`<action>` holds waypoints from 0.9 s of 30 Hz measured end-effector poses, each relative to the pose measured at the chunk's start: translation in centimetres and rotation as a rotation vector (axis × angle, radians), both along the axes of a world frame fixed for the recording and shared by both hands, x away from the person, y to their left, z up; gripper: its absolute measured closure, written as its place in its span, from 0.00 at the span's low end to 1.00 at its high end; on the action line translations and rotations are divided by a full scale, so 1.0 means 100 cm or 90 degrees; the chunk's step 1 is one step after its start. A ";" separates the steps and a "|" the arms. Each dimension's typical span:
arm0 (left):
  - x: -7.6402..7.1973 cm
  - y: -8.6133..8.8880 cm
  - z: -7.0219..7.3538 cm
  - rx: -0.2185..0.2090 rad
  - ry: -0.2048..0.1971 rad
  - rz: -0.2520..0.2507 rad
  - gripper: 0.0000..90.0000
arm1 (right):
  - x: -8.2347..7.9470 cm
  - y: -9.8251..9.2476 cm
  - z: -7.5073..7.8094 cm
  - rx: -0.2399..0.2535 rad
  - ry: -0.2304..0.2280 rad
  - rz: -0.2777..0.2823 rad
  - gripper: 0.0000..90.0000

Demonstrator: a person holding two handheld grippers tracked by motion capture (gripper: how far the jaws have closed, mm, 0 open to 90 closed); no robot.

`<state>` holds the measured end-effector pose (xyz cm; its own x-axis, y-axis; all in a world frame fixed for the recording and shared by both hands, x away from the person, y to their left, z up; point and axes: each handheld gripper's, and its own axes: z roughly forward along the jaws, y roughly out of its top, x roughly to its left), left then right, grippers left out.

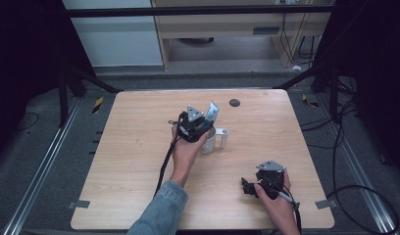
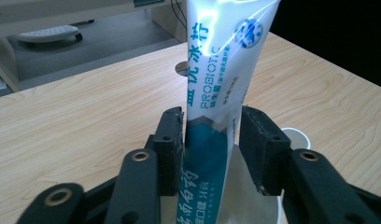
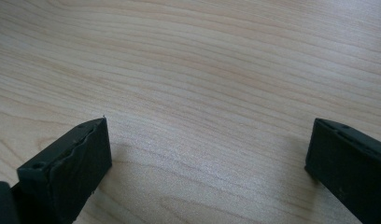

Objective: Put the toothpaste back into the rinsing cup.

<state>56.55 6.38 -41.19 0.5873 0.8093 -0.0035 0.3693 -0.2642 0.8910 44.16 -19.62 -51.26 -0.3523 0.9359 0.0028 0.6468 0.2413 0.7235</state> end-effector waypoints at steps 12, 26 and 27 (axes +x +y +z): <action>-0.014 0.003 0.008 0.018 0.022 -0.036 0.35 | 0.000 0.000 0.000 0.000 -0.001 0.000 0.00; -0.039 0.034 0.012 0.041 0.064 -0.058 0.09 | 0.000 0.000 0.000 -0.002 -0.002 0.000 0.00; -0.040 0.038 0.011 0.049 0.068 -0.056 0.09 | 0.000 0.000 0.000 -0.002 -0.002 0.000 0.00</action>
<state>52.54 10.23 -40.07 0.6557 0.7549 -0.0096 0.4332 -0.3658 0.8237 44.17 -19.63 -51.30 -0.3518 0.9361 -0.0008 0.6445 0.2429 0.7250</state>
